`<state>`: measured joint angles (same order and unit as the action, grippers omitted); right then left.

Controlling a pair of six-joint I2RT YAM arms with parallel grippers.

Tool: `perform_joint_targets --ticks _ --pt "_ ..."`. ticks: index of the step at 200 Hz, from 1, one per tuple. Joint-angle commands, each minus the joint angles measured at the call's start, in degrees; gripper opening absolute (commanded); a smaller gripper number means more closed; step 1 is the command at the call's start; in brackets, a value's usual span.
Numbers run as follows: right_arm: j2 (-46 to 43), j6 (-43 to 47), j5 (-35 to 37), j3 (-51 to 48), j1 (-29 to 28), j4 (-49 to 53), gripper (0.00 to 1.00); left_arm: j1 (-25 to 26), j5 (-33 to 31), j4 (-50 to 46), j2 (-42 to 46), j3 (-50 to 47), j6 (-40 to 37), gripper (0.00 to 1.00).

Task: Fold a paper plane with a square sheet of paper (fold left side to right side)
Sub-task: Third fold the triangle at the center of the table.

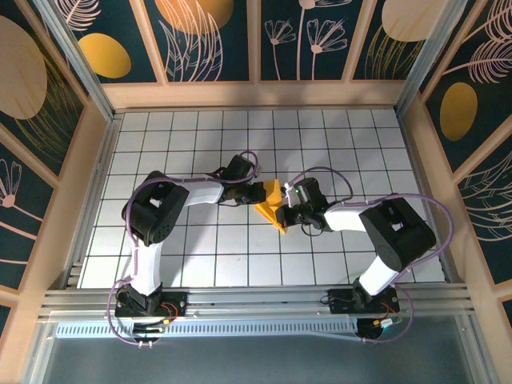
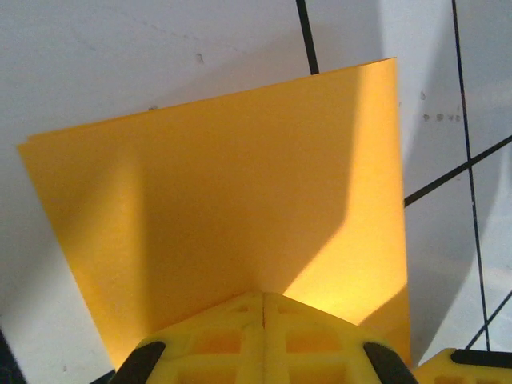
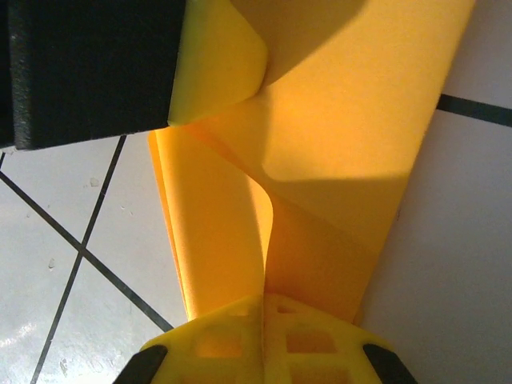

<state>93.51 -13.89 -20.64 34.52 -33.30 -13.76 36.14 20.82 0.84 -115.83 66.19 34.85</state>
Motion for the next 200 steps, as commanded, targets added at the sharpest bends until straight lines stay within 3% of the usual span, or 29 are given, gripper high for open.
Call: perform_joint_targets --ticks 1,46,108,133,200 --pt "2.3 1.0 2.2 0.0 0.4 2.1 0.0 -0.4 -5.3 -7.5 0.1 1.1 -1.4 0.07" --pt "3.0 0.5 1.5 -0.5 0.3 2.2 0.0 -1.7 -6.0 -6.5 7.1 1.5 -1.4 0.14" --pt "3.2 0.6 1.0 -0.1 0.2 2.9 0.0 -0.4 0.5 3.3 16.0 -12.3 3.0 0.03" --pt "3.7 0.5 1.1 0.2 0.2 3.3 0.0 1.7 5.5 11.4 15.8 -16.7 7.9 0.02" --pt "4.0 0.8 2.0 0.5 -0.1 4.3 0.0 3.8 5.4 14.7 10.8 -15.1 11.0 0.01"
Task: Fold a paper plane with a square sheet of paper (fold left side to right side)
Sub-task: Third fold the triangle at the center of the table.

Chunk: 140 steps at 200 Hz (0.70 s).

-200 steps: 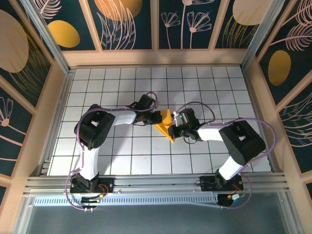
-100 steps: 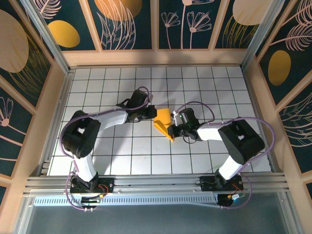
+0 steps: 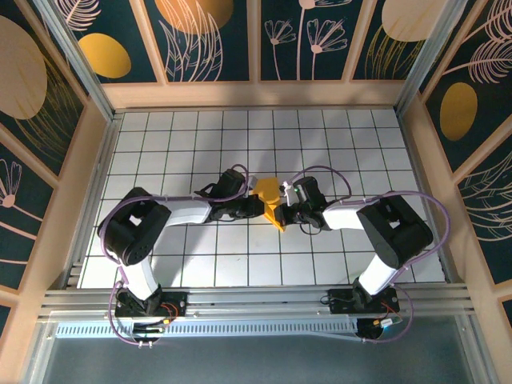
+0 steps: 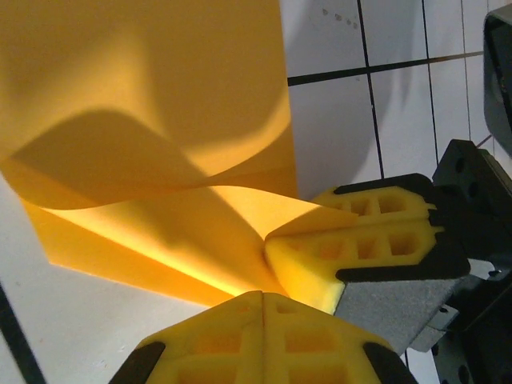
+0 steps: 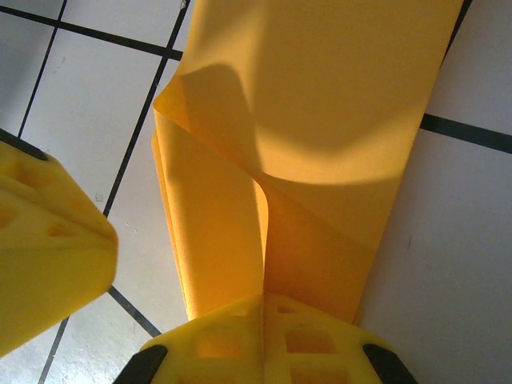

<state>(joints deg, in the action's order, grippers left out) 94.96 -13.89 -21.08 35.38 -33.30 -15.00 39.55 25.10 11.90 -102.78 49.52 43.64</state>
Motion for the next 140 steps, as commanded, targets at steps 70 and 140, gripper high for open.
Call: perform_joint_targets --ticks 70,140 --pt "3.1 0.7 2.4 0.1 -0.4 5.7 0.0 0.7 0.6 2.4 -6.1 5.8 2.2 0.0" --pt "3.5 0.8 2.6 0.3 -0.4 5.8 0.0 0.7 -1.0 -0.7 -8.5 5.9 1.7 0.0"
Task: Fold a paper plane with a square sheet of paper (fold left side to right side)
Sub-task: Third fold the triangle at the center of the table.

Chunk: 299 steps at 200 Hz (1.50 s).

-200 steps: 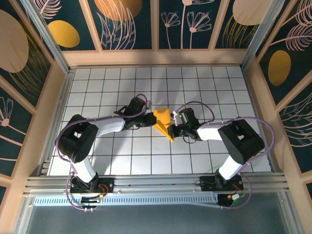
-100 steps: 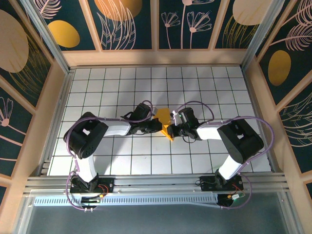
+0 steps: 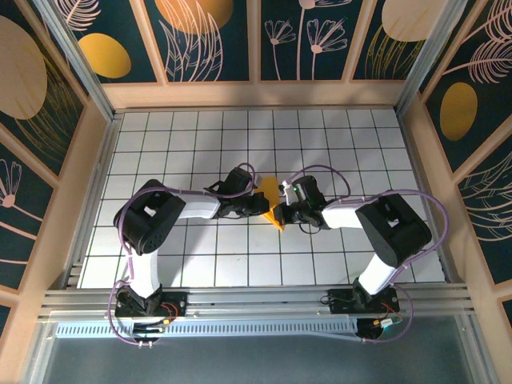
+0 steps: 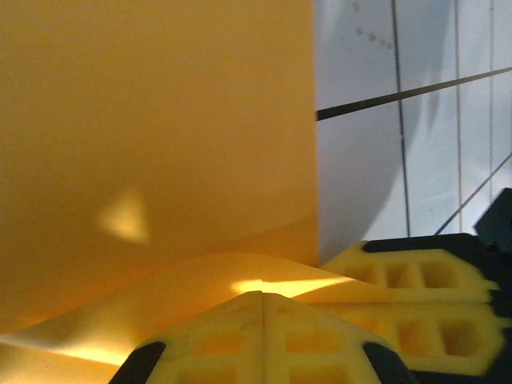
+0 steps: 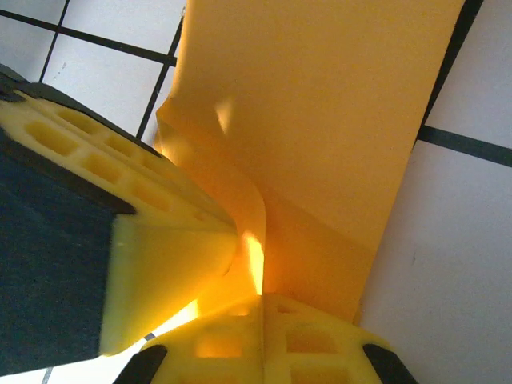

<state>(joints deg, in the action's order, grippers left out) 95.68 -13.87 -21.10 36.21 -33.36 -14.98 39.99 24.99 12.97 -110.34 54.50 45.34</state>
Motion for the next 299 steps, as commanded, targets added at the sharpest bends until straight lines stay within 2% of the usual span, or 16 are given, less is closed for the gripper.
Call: perform_joint_targets --ticks 1,137,171,244,256,285,299 --pt "2.8 0.8 2.7 -0.6 -0.3 5.8 0.0 0.2 -0.9 -1.9 -0.9 0.9 -0.1 0.0" --pt "1.5 0.3 2.1 0.2 -0.2 6.5 0.0 0.3 -5.3 -4.2 -1.6 -1.2 -0.4 0.0" --pt "0.0 -0.2 1.5 2.0 -0.1 8.0 0.1 0.2 -6.2 -4.1 -1.8 -2.7 -0.1 0.0" --pt "-8.4 -1.5 -0.4 2.8 1.7 12.9 0.43 0.2 -6.4 -3.9 -2.7 -2.8 0.0 0.0" --pt "-10.3 -1.2 -1.6 2.2 4.1 14.3 0.48 0.2 -6.4 -3.8 -2.7 -2.9 0.0 0.0" --pt "-14.5 -1.0 -7.6 0.8 5.7 16.9 0.49 0.3 -6.4 -3.6 -2.4 -3.1 0.1 0.0" --pt "-15.2 -0.9 -11.2 0.5 5.7 17.7 0.38 0.3 -6.4 -3.4 -2.3 -3.1 0.2 0.0"
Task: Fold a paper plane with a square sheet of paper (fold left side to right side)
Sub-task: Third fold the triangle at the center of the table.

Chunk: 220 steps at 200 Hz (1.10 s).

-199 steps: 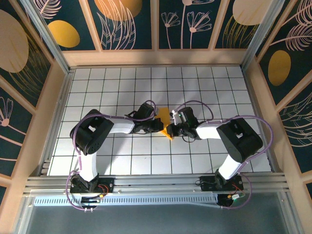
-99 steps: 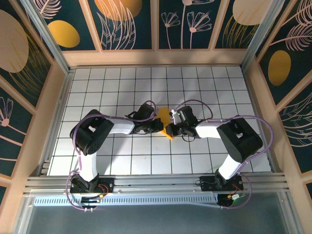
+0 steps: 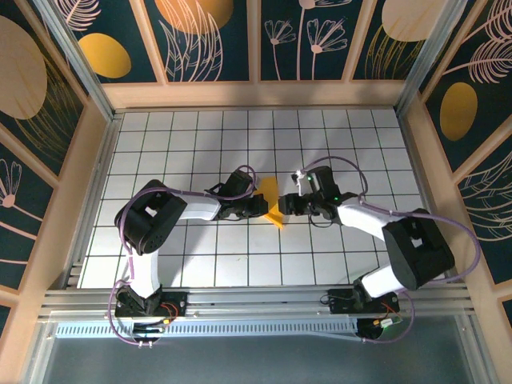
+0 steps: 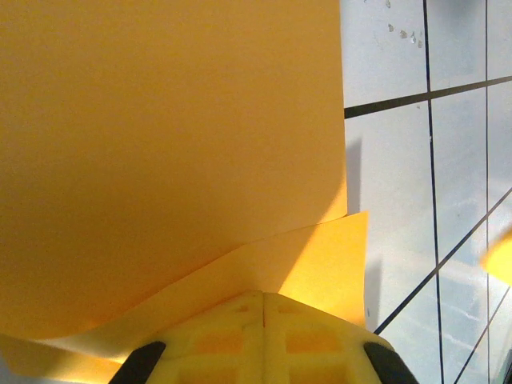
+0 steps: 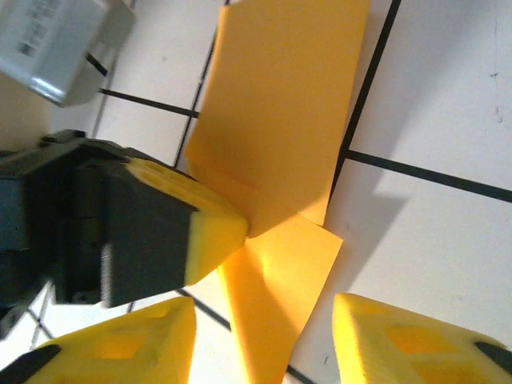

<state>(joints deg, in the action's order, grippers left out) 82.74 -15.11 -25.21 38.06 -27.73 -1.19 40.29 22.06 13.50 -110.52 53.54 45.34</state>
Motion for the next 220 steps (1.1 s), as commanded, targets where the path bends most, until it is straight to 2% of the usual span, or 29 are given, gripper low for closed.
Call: perform_joint_targets --ticks 1,24,46,220 --pt "-2.2 0.3 -7.3 -1.5 0.0 4.0 0.37 0.0 -3.4 -3.9 -2.2 -2.1 0.2 0.0" --pt "-0.4 -1.1 -11.6 -2.6 -1.3 2.4 0.14 -0.1 -3.4 -3.8 -2.2 -2.1 0.2 0.0" --pt "2.5 -1.9 -11.3 -2.8 -2.7 1.1 0.02 -0.1 -3.3 -3.7 -2.2 -2.1 0.1 0.0" --pt "9.8 -2.5 -6.7 -2.0 -3.3 0.6 0.01 -0.1 -3.4 -4.4 -2.3 -1.6 -0.2 0.0"
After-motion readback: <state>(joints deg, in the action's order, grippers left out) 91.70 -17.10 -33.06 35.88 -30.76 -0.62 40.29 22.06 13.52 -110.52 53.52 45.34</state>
